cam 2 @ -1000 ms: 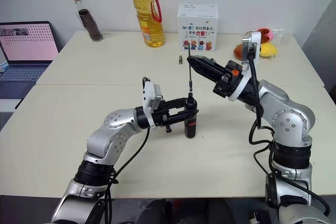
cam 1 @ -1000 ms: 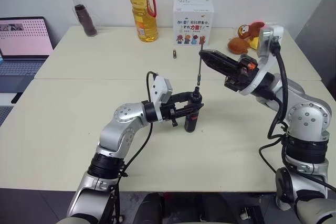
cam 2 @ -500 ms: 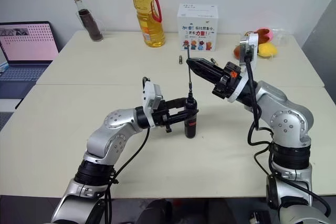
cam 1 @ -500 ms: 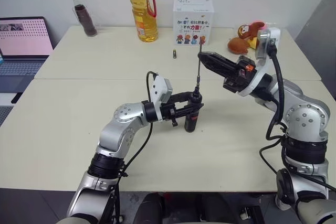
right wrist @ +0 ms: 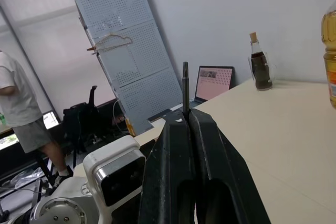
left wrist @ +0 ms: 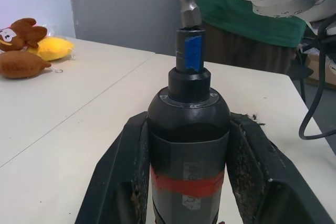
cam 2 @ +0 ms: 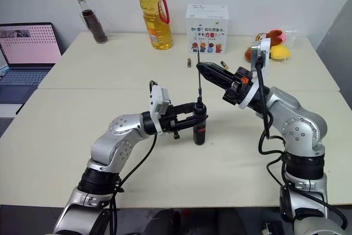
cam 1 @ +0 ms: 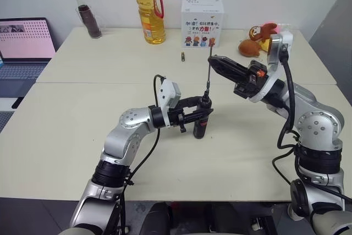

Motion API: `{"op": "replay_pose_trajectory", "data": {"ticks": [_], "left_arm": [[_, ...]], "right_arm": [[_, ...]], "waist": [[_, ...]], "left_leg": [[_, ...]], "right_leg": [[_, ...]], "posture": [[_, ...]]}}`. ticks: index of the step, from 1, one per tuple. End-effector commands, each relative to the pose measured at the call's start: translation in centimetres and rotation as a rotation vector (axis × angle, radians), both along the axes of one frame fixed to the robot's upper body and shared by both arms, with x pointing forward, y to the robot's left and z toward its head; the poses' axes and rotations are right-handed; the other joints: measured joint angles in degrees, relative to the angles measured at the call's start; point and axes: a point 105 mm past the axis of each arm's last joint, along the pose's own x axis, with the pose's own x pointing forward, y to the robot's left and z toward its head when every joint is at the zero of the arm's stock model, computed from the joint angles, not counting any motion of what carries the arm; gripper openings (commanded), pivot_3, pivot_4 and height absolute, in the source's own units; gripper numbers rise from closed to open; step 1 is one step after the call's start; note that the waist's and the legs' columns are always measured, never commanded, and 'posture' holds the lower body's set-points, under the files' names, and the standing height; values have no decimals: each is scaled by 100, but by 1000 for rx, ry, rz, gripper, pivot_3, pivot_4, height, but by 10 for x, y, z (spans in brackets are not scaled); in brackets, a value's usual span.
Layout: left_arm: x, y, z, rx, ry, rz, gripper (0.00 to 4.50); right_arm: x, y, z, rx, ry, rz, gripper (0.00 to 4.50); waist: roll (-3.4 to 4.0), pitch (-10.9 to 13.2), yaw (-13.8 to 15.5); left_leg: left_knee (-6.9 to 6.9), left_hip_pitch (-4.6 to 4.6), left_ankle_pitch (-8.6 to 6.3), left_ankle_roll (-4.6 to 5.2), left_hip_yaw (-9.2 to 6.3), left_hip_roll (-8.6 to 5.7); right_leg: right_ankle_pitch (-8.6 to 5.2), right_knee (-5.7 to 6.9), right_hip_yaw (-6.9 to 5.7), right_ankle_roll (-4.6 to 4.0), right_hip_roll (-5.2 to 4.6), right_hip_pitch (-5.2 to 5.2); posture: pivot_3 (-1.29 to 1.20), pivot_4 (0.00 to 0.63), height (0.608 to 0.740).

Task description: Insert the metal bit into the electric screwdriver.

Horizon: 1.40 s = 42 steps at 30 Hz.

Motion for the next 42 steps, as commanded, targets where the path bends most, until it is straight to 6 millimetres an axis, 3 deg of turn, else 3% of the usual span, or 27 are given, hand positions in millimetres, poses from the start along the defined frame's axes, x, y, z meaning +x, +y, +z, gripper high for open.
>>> {"op": "replay_pose_trajectory", "data": {"ticks": [1,18,31,36,42], "left_arm": [[-3,-2,4,11,-19,-14,1672],[-15,8,10,40,-9,-167,1672],[-11,17,24,96,26,-260,1672],[-16,17,20,89,29,-257,1672],[-19,19,19,83,32,-245,1672]], "right_arm": [[-5,4,1,-7,-29,19,29],[-13,21,-3,-29,-57,107,29],[-24,28,16,0,-129,127,29],[-28,26,-2,-34,-102,127,29],[-27,22,-2,-30,-97,109,29]], "waist": [[0,0,0],[1,-1,-5],[1,0,-10],[1,0,-10],[0,1,-9]], "left_leg": [[0,1,0,0,0,0],[-1,4,0,0,2,0],[0,1,1,-1,3,-1],[0,1,1,-1,0,0],[1,1,1,0,0,1]], "right_leg": [[0,0,0,0,0,0],[0,0,-2,0,2,1],[0,0,-4,0,3,-2],[0,0,-3,0,2,-1],[0,4,-2,0,0,-2]], "posture": [[0,150,740],[0,150,740],[0,150,740],[0,150,740],[0,150,740]]}}
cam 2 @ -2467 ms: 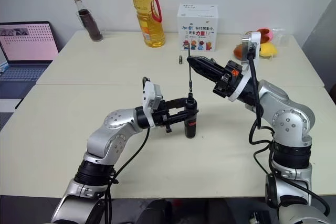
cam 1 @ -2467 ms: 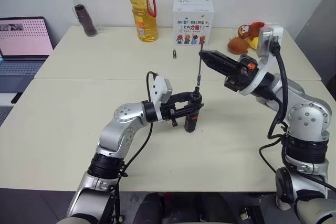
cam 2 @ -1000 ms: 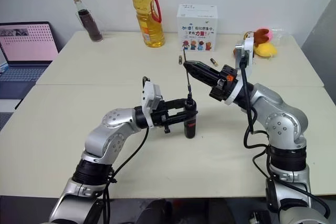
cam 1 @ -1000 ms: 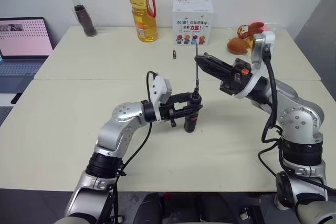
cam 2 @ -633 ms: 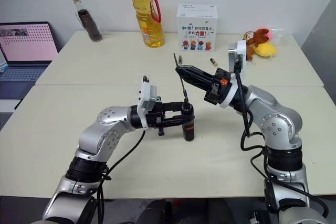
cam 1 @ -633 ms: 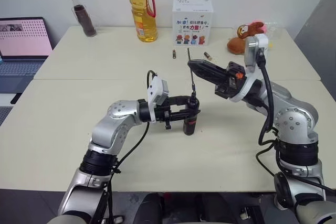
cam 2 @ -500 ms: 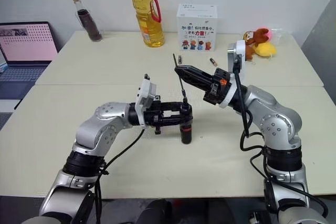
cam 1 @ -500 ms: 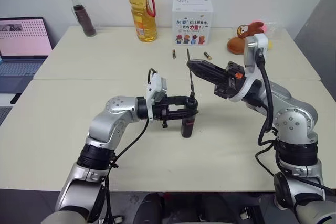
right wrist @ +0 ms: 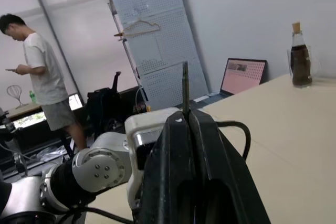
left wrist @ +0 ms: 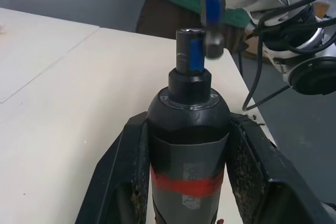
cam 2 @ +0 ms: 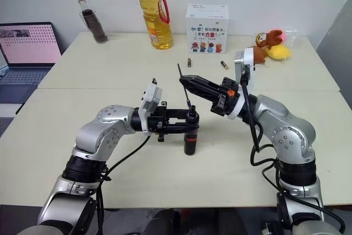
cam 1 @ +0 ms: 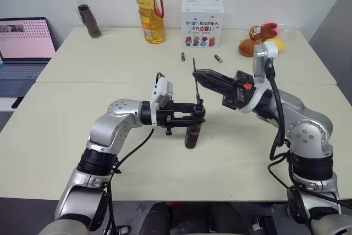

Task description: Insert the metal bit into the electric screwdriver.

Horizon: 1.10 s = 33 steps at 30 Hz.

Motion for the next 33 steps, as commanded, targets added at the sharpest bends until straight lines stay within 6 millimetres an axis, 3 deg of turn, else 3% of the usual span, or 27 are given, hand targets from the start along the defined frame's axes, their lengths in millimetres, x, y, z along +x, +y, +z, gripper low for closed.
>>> {"op": "replay_pose_trajectory", "data": {"ticks": [1,20,33], "left_arm": [[-7,0,15,-41,-46,-22,1672],[-10,4,10,-34,-50,-7,1672],[-7,7,7,-24,-53,9,1672]], "right_arm": [[-6,-2,10,13,-53,-4,29],[0,-12,23,35,-60,-40,29],[-11,-5,22,51,-40,-11,29]], "waist": [[0,0,0],[0,0,0],[0,0,0]], "left_leg": [[0,0,0,0,-1,0],[0,0,0,0,1,0],[0,0,0,0,0,0]], "right_leg": [[0,0,0,0,0,0],[0,-1,0,0,0,0],[0,0,0,0,0,0]], "posture": [[0,150,740],[0,150,740],[0,150,740]]}}
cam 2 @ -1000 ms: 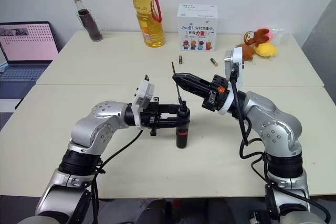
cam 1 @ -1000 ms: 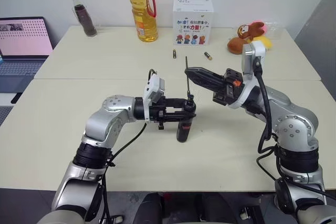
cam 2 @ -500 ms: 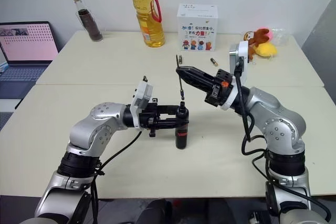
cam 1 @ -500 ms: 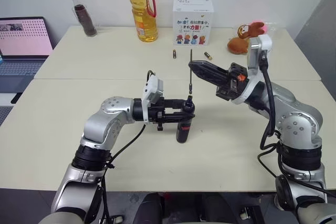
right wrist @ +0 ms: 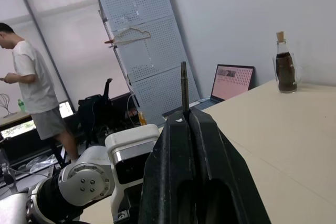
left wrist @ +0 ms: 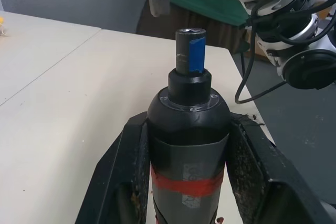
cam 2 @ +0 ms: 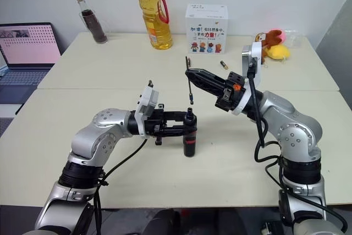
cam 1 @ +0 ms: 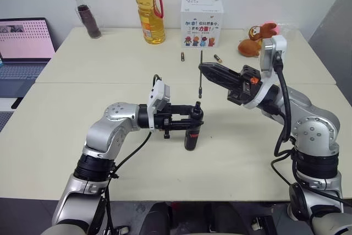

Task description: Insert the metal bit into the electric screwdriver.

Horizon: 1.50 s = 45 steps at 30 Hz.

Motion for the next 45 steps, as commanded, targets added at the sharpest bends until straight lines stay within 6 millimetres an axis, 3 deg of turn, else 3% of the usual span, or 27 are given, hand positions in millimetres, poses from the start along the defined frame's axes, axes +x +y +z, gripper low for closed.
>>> {"op": "replay_pose_trajectory", "data": {"ticks": [1,45], "left_arm": [[-2,3,8,-16,-41,0,1672],[0,1,8,-14,-52,4,1672]], "right_arm": [[-14,2,10,24,-45,28,29],[-18,9,-5,35,-8,43,29]], "waist": [[0,0,0],[0,0,0]], "left_leg": [[0,0,0,0,0,1],[1,2,1,1,1,-1]], "right_leg": [[0,0,0,0,0,0],[0,2,0,0,0,1]], "posture": [[0,150,740],[0,150,740]]}}
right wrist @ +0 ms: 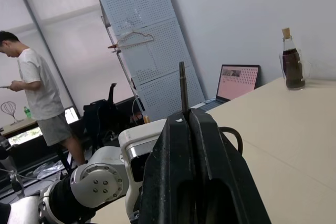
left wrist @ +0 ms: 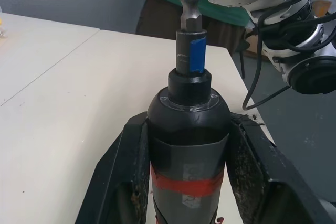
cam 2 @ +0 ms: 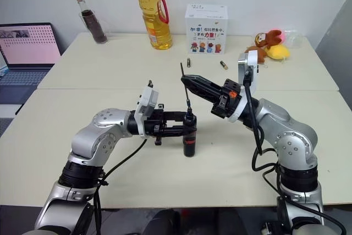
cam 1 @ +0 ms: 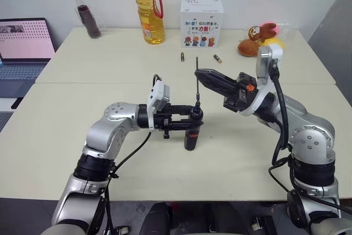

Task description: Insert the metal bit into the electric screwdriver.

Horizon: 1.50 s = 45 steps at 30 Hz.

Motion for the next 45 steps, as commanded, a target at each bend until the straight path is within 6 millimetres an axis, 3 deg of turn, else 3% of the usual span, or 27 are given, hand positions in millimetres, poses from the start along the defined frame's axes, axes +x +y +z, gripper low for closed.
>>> {"op": "replay_pose_trajectory", "data": {"ticks": [1,10,27,45], "left_arm": [[-1,1,9,-15,-46,2,1672],[0,2,9,-12,-47,2,1672],[-1,0,9,-7,-55,-9,1672],[-1,2,8,-7,-69,7,1672]], "right_arm": [[-9,2,3,8,-32,29,29],[-13,-10,-9,-38,-10,12,29],[-18,2,-10,-108,-41,52,29],[-12,-4,-20,-182,-23,55,29]], "waist": [[0,0,0],[0,0,0],[0,0,-2],[0,-1,-1]], "left_leg": [[0,0,0,0,0,0],[0,4,0,0,1,0],[0,7,0,1,1,-1],[0,10,1,2,1,0]], "right_leg": [[0,0,0,0,0,0],[0,1,0,0,0,3],[0,2,0,0,1,5],[0,2,0,0,1,8]], "posture": [[0,150,740],[0,150,740],[0,150,740],[0,150,740]]}}
